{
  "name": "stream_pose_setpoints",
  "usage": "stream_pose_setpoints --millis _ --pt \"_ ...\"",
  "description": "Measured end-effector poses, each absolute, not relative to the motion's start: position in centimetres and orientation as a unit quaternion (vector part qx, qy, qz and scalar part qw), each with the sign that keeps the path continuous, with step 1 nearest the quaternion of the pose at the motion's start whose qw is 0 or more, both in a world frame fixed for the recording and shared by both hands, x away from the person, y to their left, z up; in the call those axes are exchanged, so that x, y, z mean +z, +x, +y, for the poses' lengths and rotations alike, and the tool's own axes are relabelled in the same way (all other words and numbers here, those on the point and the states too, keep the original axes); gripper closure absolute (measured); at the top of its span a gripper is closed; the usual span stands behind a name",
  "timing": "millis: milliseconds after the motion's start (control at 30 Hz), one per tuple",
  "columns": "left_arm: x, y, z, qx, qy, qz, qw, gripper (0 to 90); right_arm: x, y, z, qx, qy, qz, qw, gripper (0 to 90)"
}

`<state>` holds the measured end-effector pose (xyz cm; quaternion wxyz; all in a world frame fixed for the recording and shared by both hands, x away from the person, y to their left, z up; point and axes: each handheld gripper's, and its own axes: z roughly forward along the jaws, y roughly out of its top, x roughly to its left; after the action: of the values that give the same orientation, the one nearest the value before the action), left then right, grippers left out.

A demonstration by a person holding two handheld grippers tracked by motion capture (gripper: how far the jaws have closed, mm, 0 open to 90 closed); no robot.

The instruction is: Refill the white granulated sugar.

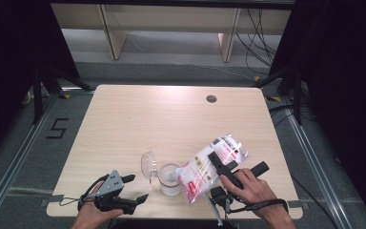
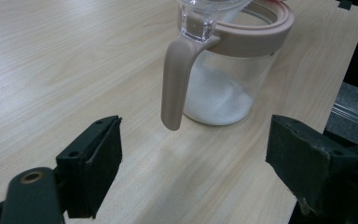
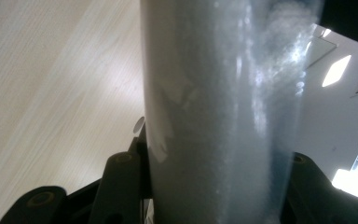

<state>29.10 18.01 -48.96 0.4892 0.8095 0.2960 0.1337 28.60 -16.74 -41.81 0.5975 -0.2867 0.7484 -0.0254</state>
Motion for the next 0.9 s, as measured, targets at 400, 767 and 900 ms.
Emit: stream_pose_setpoints --millis 400,767,900 --pt "-48.96 29.10 18.00 0.133 0.810 0.296 0.489 17.9 -41.57 28.68 -16.66 -0.034 -0.305 0.742 0.595 60.5" --pt "-48.95 29.09 18.01 0.135 0.809 0.296 0.489 17.9 -41.86 28.52 -16.71 -0.023 -0.293 0.746 0.598 61.3" --pt "-48.97 29.10 17.99 0.133 0.809 0.297 0.490 17.9 -41.85 28.51 -16.69 -0.024 -0.295 0.744 0.599 61.5"
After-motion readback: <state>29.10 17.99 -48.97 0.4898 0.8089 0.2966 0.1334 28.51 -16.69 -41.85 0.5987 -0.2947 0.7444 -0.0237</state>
